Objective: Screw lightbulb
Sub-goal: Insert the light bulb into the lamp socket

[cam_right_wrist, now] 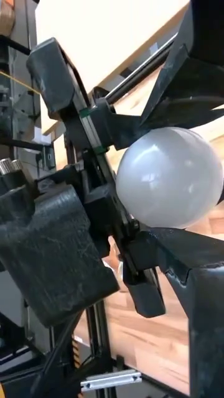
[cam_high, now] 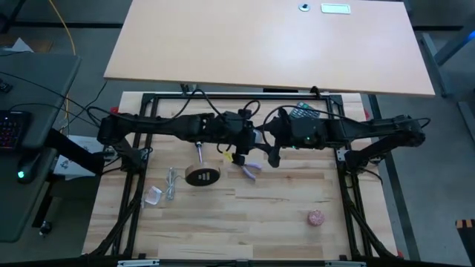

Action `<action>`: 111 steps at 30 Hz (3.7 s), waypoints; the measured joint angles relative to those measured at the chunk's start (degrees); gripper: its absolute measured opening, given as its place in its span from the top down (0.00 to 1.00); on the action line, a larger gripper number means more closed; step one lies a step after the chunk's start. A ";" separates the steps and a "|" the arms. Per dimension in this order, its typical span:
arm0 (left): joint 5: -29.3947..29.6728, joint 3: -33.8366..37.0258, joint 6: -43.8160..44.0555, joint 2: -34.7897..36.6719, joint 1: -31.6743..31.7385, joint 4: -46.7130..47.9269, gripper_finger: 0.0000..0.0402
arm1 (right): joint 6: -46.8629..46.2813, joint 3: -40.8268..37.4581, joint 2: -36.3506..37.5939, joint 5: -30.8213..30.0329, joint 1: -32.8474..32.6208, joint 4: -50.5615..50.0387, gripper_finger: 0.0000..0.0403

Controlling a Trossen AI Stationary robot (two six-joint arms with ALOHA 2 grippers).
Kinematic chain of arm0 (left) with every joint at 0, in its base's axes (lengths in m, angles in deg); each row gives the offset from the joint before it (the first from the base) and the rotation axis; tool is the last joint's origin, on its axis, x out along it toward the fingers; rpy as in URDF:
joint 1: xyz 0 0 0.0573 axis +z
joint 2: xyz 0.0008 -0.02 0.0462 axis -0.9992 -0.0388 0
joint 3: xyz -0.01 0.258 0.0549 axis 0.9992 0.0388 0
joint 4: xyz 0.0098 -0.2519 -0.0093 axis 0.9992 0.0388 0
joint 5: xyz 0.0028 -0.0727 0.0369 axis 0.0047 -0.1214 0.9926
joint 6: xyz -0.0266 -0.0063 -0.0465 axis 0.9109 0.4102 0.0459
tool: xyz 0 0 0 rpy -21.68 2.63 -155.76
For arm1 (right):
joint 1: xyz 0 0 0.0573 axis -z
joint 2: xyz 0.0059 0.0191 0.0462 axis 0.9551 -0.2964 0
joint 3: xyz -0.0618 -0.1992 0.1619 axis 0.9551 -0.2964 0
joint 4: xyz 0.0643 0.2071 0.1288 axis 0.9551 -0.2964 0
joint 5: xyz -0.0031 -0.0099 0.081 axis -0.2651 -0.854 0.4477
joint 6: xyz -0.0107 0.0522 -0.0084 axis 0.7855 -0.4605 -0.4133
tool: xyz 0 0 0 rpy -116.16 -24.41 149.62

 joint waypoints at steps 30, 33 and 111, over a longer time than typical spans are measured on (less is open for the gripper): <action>0.79 0.00 8.54 4.16 1.84 7.77 0.51 | 4.29 3.96 1.37 -2.38 -0.42 -3.60 0.04; 0.76 0.09 10.53 4.00 1.84 9.73 0.51 | -1.29 3.96 1.43 -2.56 -0.42 -3.70 0.04; -16.93 31.16 41.41 29.52 3.54 15.95 0.21 | 4.47 4.00 -5.68 0.04 -0.42 -19.11 0.42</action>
